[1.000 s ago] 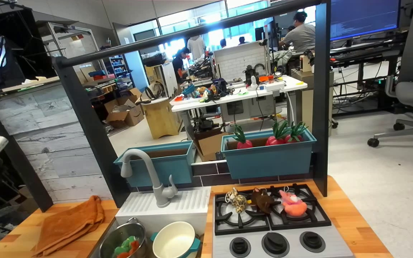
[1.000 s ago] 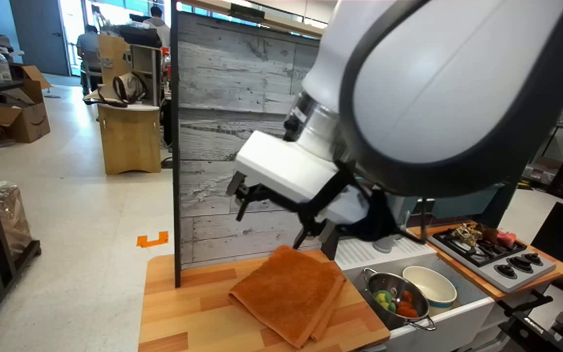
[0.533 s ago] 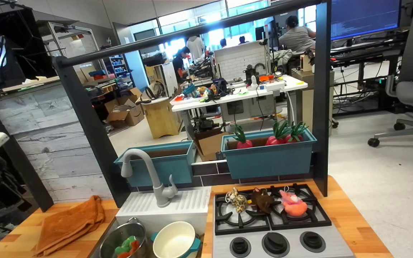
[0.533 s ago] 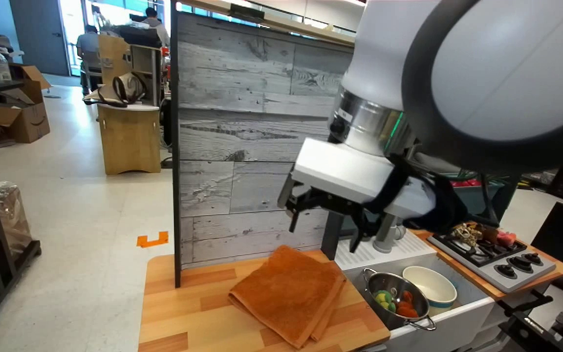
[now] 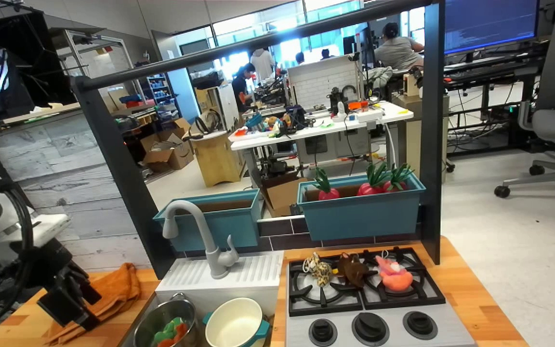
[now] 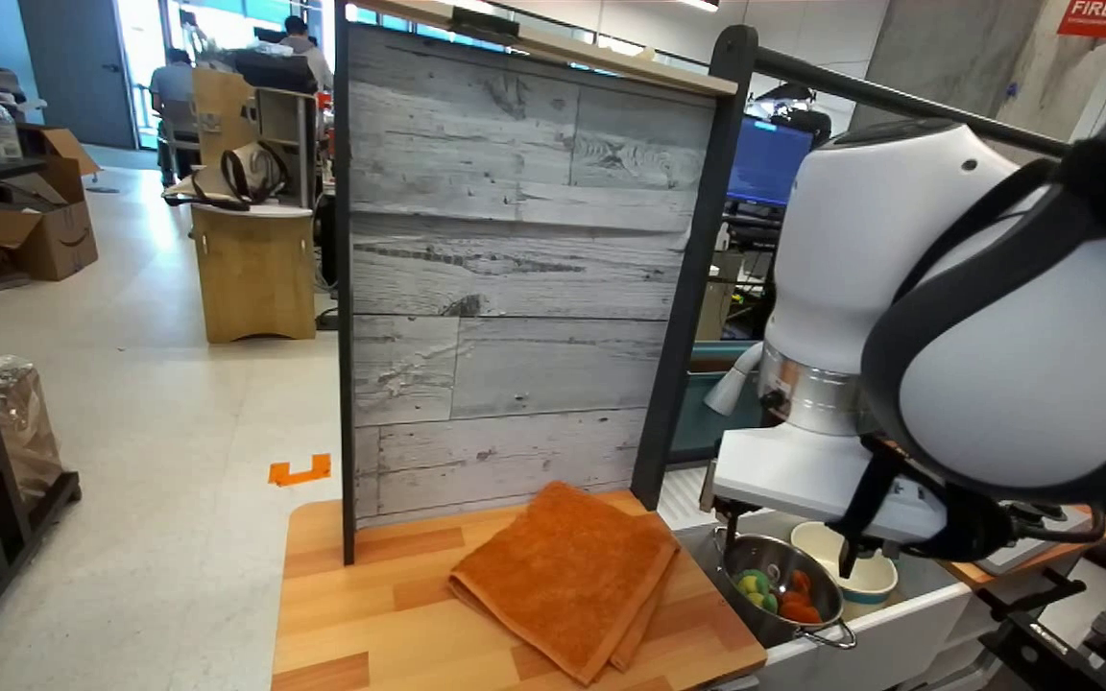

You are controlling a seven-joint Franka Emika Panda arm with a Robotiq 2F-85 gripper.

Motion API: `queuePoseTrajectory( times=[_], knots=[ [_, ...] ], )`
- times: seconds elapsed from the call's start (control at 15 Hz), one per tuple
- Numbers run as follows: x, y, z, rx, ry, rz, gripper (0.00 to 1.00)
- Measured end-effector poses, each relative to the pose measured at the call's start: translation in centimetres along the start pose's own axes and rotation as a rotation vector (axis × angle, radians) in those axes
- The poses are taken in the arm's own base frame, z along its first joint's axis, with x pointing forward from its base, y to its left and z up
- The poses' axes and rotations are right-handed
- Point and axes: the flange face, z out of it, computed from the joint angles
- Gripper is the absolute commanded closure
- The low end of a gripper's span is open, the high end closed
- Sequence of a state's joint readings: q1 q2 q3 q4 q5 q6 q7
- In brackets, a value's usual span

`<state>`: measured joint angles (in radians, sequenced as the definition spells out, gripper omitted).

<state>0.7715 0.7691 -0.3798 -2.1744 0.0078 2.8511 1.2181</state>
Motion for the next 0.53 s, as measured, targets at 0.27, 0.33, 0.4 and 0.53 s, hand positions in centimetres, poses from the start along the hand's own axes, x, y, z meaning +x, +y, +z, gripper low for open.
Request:
queuePoseTrajectory(
  times=[0.27, 0.33, 0.4, 0.53],
  knots=[
    [-0.5, -0.7, -0.5, 0.014, -0.002, -0.010, 0.00],
    [-0.6, -0.6, -0.4, 0.002, 0.010, -0.030, 0.00],
    [-0.5, -0.3, -0.5, -0.029, 0.032, -0.064, 0.00],
    [-0.1, 0.8, -1.2, -0.129, 0.089, -0.133, 0.00]
  ],
)
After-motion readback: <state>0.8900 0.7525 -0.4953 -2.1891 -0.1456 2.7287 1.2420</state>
